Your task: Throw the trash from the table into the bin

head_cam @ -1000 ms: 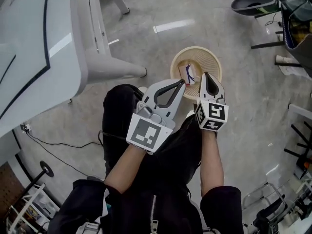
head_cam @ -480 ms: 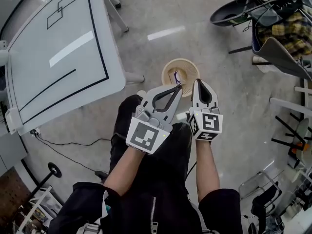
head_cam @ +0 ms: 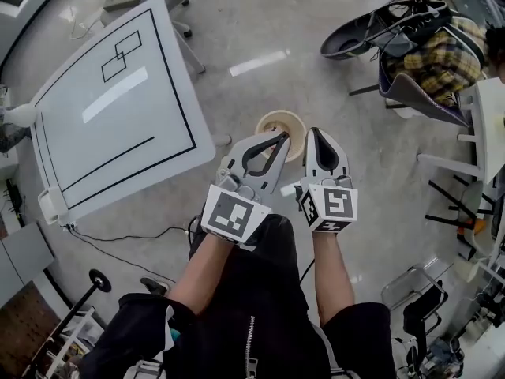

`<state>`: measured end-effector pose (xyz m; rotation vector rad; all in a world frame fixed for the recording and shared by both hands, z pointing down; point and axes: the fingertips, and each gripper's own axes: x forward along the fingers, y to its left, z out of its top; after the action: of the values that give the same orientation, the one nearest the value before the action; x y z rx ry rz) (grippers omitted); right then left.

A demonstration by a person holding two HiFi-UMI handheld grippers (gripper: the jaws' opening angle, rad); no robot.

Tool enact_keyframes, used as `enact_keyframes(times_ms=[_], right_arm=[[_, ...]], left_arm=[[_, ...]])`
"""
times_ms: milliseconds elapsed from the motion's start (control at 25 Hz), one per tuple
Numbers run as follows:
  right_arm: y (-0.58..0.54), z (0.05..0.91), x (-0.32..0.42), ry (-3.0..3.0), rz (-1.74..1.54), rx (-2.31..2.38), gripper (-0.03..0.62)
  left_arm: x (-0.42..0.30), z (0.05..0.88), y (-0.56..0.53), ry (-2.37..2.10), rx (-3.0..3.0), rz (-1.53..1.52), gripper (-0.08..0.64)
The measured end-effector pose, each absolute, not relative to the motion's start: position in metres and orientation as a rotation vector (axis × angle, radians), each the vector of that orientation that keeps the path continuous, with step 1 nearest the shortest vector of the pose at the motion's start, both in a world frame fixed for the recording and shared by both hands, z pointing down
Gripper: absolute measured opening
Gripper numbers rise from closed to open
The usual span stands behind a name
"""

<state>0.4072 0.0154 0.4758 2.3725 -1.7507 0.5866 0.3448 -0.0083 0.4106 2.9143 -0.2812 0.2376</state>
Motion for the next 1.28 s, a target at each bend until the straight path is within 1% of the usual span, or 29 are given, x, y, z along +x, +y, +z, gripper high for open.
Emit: enact_keyframes(times_ms=[240, 520, 920, 1280], right_arm=[[-0.018, 0.399, 0.397, -1.783, 0.513, 2.411, 0.009], [-0.062, 0.353, 0.386, -1.812, 0.473, 2.456, 0.009], [-0.093, 0.307, 0.388, -1.949, 0.378, 2.336, 0.009], [-0.102, 0.302, 0.401, -2.040, 0.348, 2.239, 0.009]], left_arm=[[0.344, 0.351, -0.050, -0.284, 2.934, 0.208, 0.006], [0.345, 0.321, -0.107, -0.311, 2.958, 0.180, 0.006], [0.363, 0.290, -0.135, -0.388, 3.044, 0.170, 0.006], [0.363, 0.299, -0.149, -0.540, 3.061, 0.238, 0.007]])
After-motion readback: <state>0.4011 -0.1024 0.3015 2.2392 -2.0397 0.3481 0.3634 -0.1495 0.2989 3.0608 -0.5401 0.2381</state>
